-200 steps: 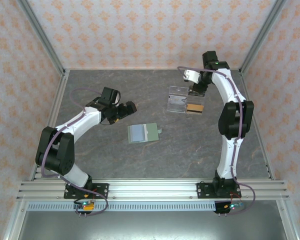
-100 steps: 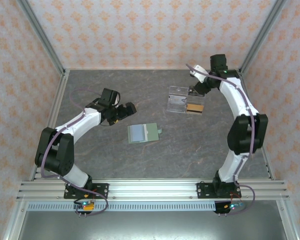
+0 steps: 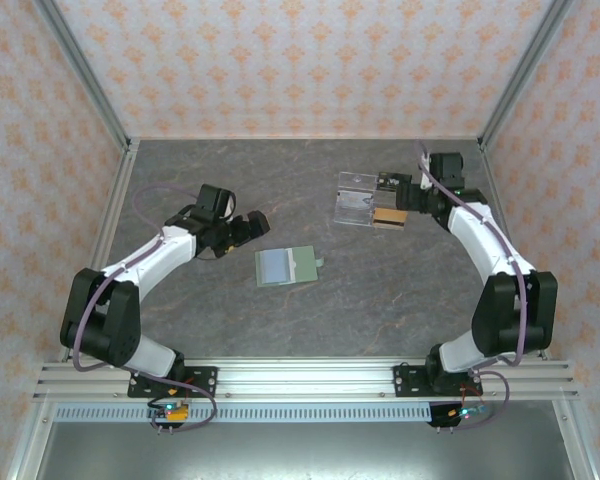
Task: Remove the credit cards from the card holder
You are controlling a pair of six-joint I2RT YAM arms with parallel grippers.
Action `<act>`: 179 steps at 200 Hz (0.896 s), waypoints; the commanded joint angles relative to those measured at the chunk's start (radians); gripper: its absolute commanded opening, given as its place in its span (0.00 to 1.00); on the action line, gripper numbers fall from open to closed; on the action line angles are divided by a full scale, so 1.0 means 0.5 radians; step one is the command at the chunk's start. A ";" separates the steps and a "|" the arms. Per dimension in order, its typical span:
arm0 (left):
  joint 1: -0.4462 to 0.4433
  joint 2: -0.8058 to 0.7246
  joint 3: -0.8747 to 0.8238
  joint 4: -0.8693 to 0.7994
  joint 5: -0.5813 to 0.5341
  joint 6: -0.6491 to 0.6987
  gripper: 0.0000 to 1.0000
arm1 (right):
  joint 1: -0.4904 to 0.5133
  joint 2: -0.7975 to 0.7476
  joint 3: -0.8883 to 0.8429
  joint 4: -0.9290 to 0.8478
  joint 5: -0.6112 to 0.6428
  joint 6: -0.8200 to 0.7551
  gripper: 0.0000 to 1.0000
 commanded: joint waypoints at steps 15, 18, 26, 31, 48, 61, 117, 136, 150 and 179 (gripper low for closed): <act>0.015 -0.093 -0.037 0.029 -0.068 -0.030 1.00 | -0.009 0.118 0.016 0.067 0.128 0.448 0.77; 0.014 -0.095 -0.040 0.027 -0.067 -0.030 1.00 | -0.009 0.141 0.020 0.069 0.116 0.457 0.76; 0.015 -0.095 -0.039 0.031 -0.068 -0.038 1.00 | -0.009 0.196 0.027 0.091 0.055 0.477 0.75; 0.015 -0.097 -0.039 0.030 -0.071 -0.042 1.00 | -0.009 0.232 0.031 0.111 0.012 0.494 0.74; 0.015 -0.096 -0.039 0.030 -0.075 -0.052 1.00 | -0.009 0.332 0.064 0.174 -0.090 0.534 0.73; 0.015 -0.096 -0.037 0.028 -0.075 -0.054 1.00 | -0.012 0.418 0.109 0.191 -0.087 0.549 0.73; 0.015 -0.053 -0.013 0.026 -0.068 -0.061 1.00 | -0.015 0.737 0.318 0.215 -0.206 0.520 0.73; 0.015 -0.035 -0.004 0.030 -0.064 -0.063 1.00 | -0.015 0.771 0.332 0.243 -0.338 0.517 0.74; 0.015 -0.026 0.000 0.033 -0.059 -0.062 1.00 | -0.015 0.775 0.328 0.239 -0.408 0.534 0.74; 0.015 -0.012 -0.001 0.039 -0.057 -0.061 1.00 | -0.015 0.746 0.266 0.253 -0.543 0.598 0.72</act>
